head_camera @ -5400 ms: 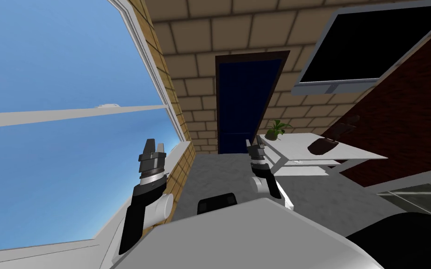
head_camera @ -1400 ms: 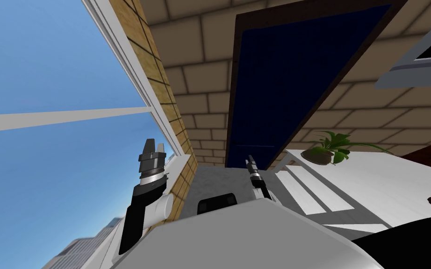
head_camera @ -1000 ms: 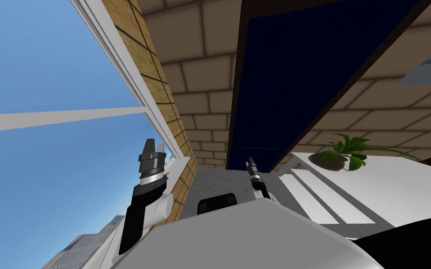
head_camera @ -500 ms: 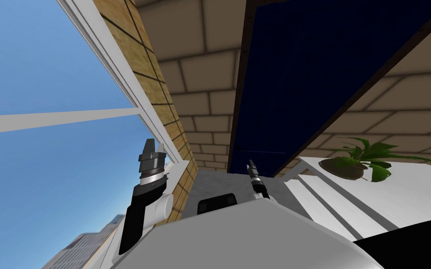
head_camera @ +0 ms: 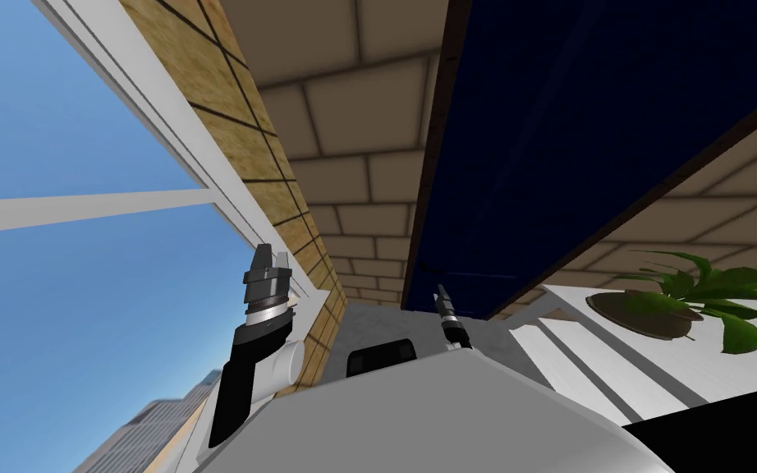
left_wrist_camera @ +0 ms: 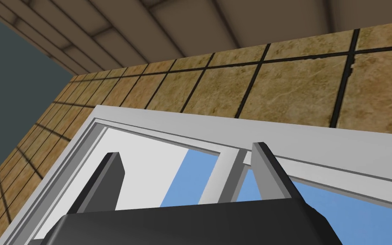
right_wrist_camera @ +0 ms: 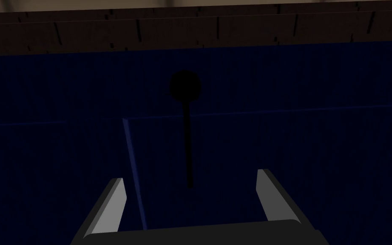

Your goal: Pull the door open

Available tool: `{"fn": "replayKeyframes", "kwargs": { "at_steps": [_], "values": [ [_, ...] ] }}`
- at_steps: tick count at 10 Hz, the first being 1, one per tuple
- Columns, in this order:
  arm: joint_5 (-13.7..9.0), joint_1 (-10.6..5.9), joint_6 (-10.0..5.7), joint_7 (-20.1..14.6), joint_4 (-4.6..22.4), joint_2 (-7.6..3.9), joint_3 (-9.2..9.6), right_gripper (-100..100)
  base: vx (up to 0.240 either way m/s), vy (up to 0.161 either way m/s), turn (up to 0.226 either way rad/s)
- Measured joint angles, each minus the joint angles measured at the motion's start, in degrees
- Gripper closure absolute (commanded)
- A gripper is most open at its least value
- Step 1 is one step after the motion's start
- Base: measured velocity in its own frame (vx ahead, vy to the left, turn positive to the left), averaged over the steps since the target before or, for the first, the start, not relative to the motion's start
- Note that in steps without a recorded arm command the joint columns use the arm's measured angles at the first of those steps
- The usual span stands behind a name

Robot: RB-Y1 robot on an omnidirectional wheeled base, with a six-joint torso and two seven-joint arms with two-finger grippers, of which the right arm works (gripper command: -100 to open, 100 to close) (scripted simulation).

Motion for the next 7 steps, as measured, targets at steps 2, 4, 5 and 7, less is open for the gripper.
{"fn": "replayKeyframes", "kwargs": {
  "at_steps": [2,4,5,7],
  "values": [
    [-0.46,-0.37,-0.17,-0.6,1.03,-0.97,-0.59,-100,0.172,0.001,0.088],
    [-1.08,-1.46,-0.68,-1.19,3.22,-2.14,-1.43,-100,0.188,-0.033,0.109],
    [-1.48,-2.22,-1.22,-1.84,5.0,-3.2,-1.94,-100,0.216,-0.035,0.086],
    [-2.1,-2.44,-1.01,-2.67,5.58,-4.39,-2.73,-100,0.165,-0.029,0.043]
  ]
}}
